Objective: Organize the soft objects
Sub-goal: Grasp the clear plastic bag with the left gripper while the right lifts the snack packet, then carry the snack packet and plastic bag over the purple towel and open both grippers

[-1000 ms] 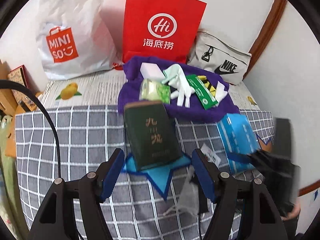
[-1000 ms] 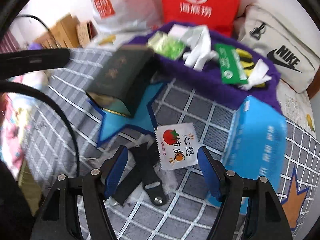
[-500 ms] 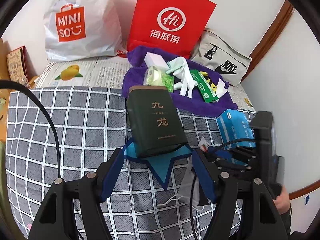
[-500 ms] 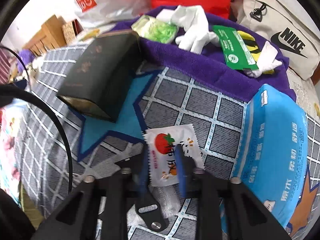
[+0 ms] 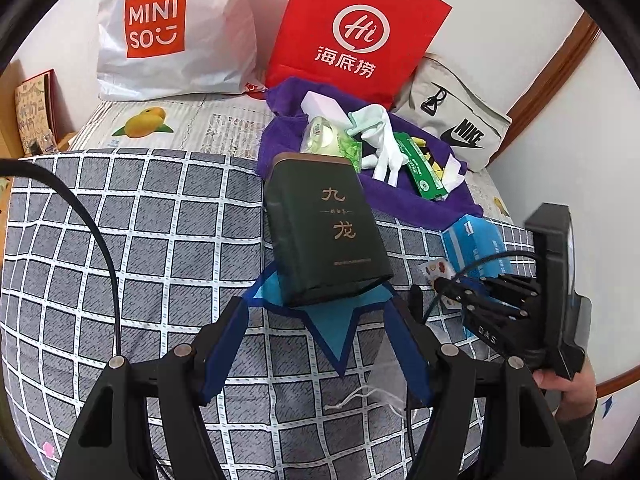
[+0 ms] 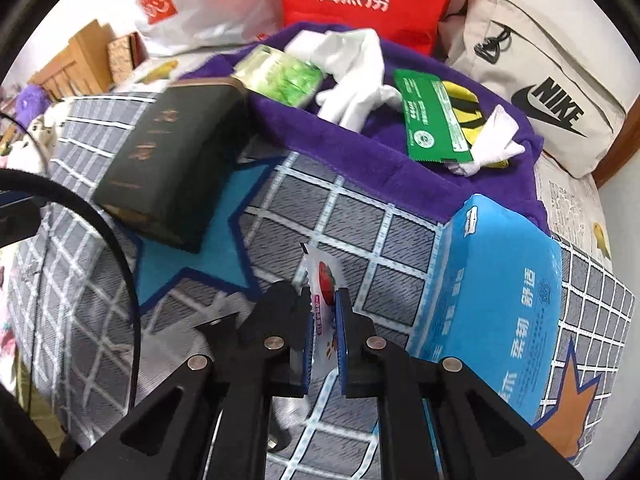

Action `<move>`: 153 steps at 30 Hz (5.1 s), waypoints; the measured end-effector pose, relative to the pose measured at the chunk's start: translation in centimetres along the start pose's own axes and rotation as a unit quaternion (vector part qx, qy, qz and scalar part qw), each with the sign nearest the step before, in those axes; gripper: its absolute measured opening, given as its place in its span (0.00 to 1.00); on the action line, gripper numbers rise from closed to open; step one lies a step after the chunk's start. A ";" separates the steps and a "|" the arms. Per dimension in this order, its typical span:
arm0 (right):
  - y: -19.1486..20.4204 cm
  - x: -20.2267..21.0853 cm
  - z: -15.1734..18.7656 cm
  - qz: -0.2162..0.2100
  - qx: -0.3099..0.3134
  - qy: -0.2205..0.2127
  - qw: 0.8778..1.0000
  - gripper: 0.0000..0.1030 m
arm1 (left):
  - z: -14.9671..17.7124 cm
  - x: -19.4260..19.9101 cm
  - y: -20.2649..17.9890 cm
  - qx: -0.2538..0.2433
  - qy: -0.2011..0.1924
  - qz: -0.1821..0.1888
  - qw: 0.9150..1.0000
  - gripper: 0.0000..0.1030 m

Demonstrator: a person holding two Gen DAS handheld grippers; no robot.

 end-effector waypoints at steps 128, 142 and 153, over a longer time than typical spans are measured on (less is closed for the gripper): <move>-16.5 -3.1 -12.5 -0.066 -0.116 -0.047 0.990 0.25 | -14.3 -7.8 -14.1 -0.155 -0.022 0.060 0.986 0.04; -18.1 0.8 -9.8 -0.037 -0.109 -0.081 0.990 0.46 | -16.1 -11.3 -16.5 -0.168 -0.008 0.057 0.984 0.04; -16.3 3.3 -7.2 -0.031 -0.100 -0.093 0.990 0.46 | -16.7 -16.6 -15.2 -0.140 0.048 0.046 0.988 0.04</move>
Point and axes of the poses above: each gripper's, at about its wrist camera, not at the fingertips, and x roughly against the way its jaws point, y to its left, z to its underside, the point moved 6 cm from there along -x, roughly the way its jaws point, and after that the axes turned 2 degrees about x, right-handed, at the moved point
